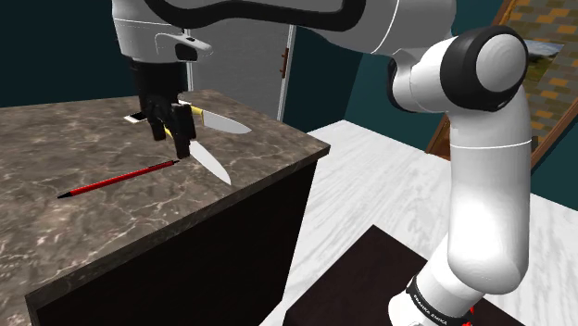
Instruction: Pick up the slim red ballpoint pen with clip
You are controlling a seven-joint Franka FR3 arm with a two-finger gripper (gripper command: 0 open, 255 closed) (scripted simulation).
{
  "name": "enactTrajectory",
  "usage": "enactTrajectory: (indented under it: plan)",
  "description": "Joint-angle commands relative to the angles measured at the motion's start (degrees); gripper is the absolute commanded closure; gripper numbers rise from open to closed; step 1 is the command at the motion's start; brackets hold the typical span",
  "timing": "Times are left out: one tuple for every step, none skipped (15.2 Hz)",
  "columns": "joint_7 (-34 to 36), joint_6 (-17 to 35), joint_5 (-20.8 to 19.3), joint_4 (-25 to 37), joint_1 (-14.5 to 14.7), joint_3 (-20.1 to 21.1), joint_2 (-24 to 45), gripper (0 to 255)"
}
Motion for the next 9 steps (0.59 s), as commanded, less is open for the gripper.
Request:
enactTrajectory:
  plan:
    - [0.45, 1.28, -0.17, -1.14, -0.10, -0.15, 0.24, 0]
    - [0.52, 2.12, -0.13, -2.10, -0.40, -0.13, 0.15, 0]
    - [0.58, 2.93, -0.10, -3.04, -0.68, -0.12, 0.07, 0]
    - [0.65, 3.74, -0.08, -3.95, -0.94, -0.11, 0.02, 0]
    - [0.69, 4.20, -0.08, -4.46, -1.08, -0.11, -0.01, 0]
    - [0.69, 4.21, -0.07, -4.47, -1.09, -0.11, -0.02, 0]
    - [0.68, 4.43, 0.04, -4.85, -1.28, -0.05, -0.20, 255]
    - [0.67, 4.45, 0.05, -4.88, -1.30, -0.05, -0.21, 255]
    - [0.67, 4.42, 0.03, -4.82, -1.27, -0.06, -0.17, 255]
